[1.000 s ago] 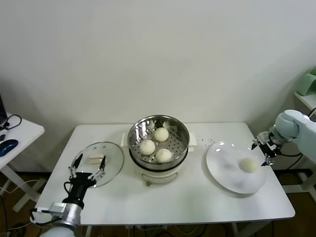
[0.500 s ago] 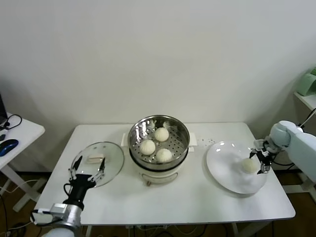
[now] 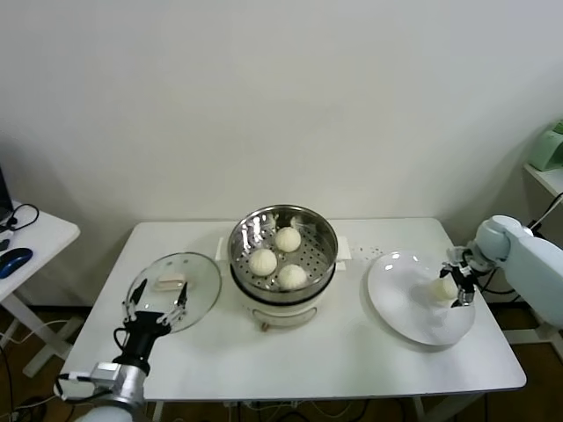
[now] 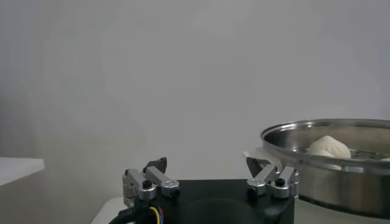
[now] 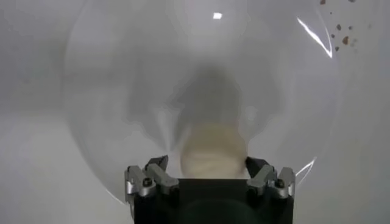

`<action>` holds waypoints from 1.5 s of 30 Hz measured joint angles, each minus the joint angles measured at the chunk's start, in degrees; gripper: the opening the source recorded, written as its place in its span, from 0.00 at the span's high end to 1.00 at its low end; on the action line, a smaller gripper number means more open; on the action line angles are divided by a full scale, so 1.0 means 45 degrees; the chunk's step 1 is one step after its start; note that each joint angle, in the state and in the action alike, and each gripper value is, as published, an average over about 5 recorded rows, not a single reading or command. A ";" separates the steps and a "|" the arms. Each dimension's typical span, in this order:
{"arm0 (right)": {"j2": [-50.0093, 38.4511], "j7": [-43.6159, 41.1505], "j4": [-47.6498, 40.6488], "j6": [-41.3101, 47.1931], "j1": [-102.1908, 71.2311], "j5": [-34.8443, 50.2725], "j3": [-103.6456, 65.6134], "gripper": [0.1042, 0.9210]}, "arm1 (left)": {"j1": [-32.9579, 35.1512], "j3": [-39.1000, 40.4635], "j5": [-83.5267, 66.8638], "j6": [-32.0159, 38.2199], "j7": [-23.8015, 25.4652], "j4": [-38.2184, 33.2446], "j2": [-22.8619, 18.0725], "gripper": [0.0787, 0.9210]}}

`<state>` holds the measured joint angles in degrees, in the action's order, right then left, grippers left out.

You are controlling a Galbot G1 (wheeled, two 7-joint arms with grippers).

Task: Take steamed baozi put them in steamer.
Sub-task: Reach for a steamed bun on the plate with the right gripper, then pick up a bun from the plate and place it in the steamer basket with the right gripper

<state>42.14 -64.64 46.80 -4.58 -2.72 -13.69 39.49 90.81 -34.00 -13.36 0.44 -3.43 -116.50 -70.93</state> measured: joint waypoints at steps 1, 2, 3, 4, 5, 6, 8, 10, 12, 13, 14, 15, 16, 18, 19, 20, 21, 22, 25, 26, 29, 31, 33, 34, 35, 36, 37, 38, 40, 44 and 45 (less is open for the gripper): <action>0.0010 -0.0003 -0.0023 0.0003 0.0020 0.0014 -0.0010 0.12 | 0.0005 -0.0005 0.0001 0.0005 0.0001 0.0006 0.0003 0.12; 0.0017 -0.0007 -0.0045 0.0007 0.0043 0.0029 -0.0019 0.12 | 0.0009 -0.0008 0.0002 0.0009 0.0003 0.0011 0.0006 0.12; 0.0021 -0.0013 -0.0065 0.0010 0.0067 0.0042 -0.0025 0.12 | 0.0011 -0.0010 0.0003 0.0011 0.0004 0.0013 0.0007 0.12; 0.0024 -0.0018 -0.0086 0.0013 0.0092 0.0054 -0.0027 0.12 | 0.0012 -0.0012 0.0004 0.0012 0.0005 0.0013 0.0007 0.12; 0.0028 -0.0024 -0.0105 0.0014 0.0113 0.0060 -0.0029 0.12 | 0.0010 -0.0012 0.0006 0.0013 0.0006 0.0013 0.0007 0.12; 0.0032 -0.0029 -0.0123 0.0015 0.0129 0.0064 -0.0030 0.12 | 0.0006 -0.0010 0.0008 0.0013 0.0007 0.0013 0.0008 0.12; 0.0043 -0.0036 -0.0151 0.0017 0.0143 0.0072 -0.0032 0.12 | -0.0004 -0.0004 0.0014 0.0013 0.0007 0.0013 0.0007 0.12; 0.0069 -0.0039 -0.0172 0.0025 0.0128 0.0077 -0.0037 0.12 | -0.0011 0.0004 0.0022 0.0013 0.0008 0.0014 0.0007 0.12; 0.0114 -0.0041 -0.0210 0.0038 0.0086 0.0075 -0.0065 0.12 | -0.0013 0.0008 0.0028 0.0013 0.0008 0.0015 0.0007 0.12; 0.0142 -0.0042 -0.0236 0.0045 0.0060 0.0074 -0.0085 0.12 | -0.0013 0.0009 0.0031 0.0013 0.0008 0.0016 0.0007 0.12; 0.0169 -0.0042 -0.0264 0.0052 0.0036 0.0073 -0.0108 0.12 | -0.0011 0.0008 0.0033 0.0013 0.0008 0.0017 0.0007 0.12; 0.0196 -0.0045 -0.0295 0.0057 0.0017 0.0070 -0.0129 0.12 | -0.0010 0.0005 0.0034 0.0013 0.0008 0.0019 0.0007 0.12; 0.0221 -0.0051 -0.0328 0.0060 0.0003 0.0065 -0.0144 0.13 | -0.0008 0.0002 0.0036 0.0014 0.0008 0.0021 0.0007 0.12; 0.0267 -0.0066 -0.0397 0.0064 -0.0012 0.0055 -0.0161 0.15 | -0.0004 -0.0007 0.0037 0.0014 0.0007 0.0024 0.0008 0.12; 0.0287 -0.0073 -0.0430 0.0064 -0.0017 0.0052 -0.0168 0.18 | -0.0002 -0.0010 0.0038 0.0015 0.0007 0.0025 0.0008 0.12; 0.0302 -0.0078 -0.0458 0.0064 -0.0021 0.0050 -0.0173 0.21 | -0.0001 -0.0013 0.0038 0.0015 0.0007 0.0025 0.0008 0.12; 0.0313 -0.0080 -0.0479 0.0065 -0.0025 0.0053 -0.0178 0.23 | 0.0000 -0.0016 0.0039 0.0015 0.0006 0.0025 0.0008 0.12; 0.0320 -0.0081 -0.0493 0.0065 -0.0029 0.0058 -0.0183 0.25 | -0.0002 -0.0018 0.0040 0.0014 0.0005 0.0025 0.0008 0.12; 0.0325 -0.0082 -0.0523 0.0068 -0.0035 0.0084 -0.0196 0.28 | -0.0019 -0.0021 0.0042 0.0011 -0.0001 0.0025 0.0008 0.12; 0.0326 -0.0082 -0.0538 0.0070 -0.0035 0.0097 -0.0201 0.29 | -0.0027 -0.0021 0.0042 0.0008 -0.0003 0.0026 0.0008 0.12; 0.0310 -0.0082 -0.0568 0.0094 -0.0021 0.0164 -0.0205 0.30 | -0.0040 -0.0019 0.0044 0.0001 -0.0006 0.0027 0.0006 0.12; 0.0276 -0.0082 -0.0558 0.0130 0.0008 0.0238 -0.0183 0.30 | -0.0038 -0.0018 0.0046 -0.0001 -0.0006 0.0027 0.0001 0.12; 0.0223 -0.0075 -0.0520 0.0193 0.0059 0.0369 -0.0123 0.30 | -0.0034 -0.0019 0.0049 -0.0001 -0.0006 0.0025 -0.0004 0.12; 0.0188 -0.0065 -0.0488 0.0240 0.0095 0.0471 -0.0075 0.31 | -0.0031 -0.0020 0.0050 -0.0001 -0.0006 0.0023 -0.0007 0.12; 0.0150 -0.0051 -0.0447 0.0298 0.0141 0.0603 -0.0015 0.31 | -0.0029 -0.0021 0.0051 0.0000 -0.0006 0.0021 -0.0010 0.12; 0.0106 -0.0032 -0.0397 0.0369 0.0197 0.0768 0.0062 0.31 | -0.0027 -0.0022 0.0051 0.0001 -0.0006 0.0018 -0.0015 0.12; 0.0056 -0.0009 -0.0337 0.0454 0.0266 0.0970 0.0160 0.31 | -0.0026 -0.0022 0.0052 0.0002 -0.0006 0.0014 -0.0023 0.12; 0.0003 0.0015 -0.0269 0.0548 0.0348 0.1201 0.0277 0.31 | -0.0026 -0.0022 0.0052 0.0003 -0.0005 0.0011 -0.0032 0.12; -0.0112 0.0060 -0.0111 0.0759 0.0559 0.1739 0.0574 0.31 | -0.0026 -0.0013 0.0053 0.0008 0.0000 0.0000 -0.0063 0.12; -0.0282 0.0139 0.0284 0.1255 0.1245 0.3030 0.1410 0.31 | -0.0046 0.0026 0.0054 0.0023 0.0014 -0.0028 -0.0151 0.12; -0.0298 0.0161 0.0394 0.1389 0.1489 0.3394 0.1675 0.31 | -0.0052 0.0033 0.0055 0.0028 0.0018 -0.0040 -0.0169 0.12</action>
<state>40.81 -63.92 48.58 1.67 3.98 1.59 47.03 90.57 -33.85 -13.11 0.57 -3.35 -116.68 -71.69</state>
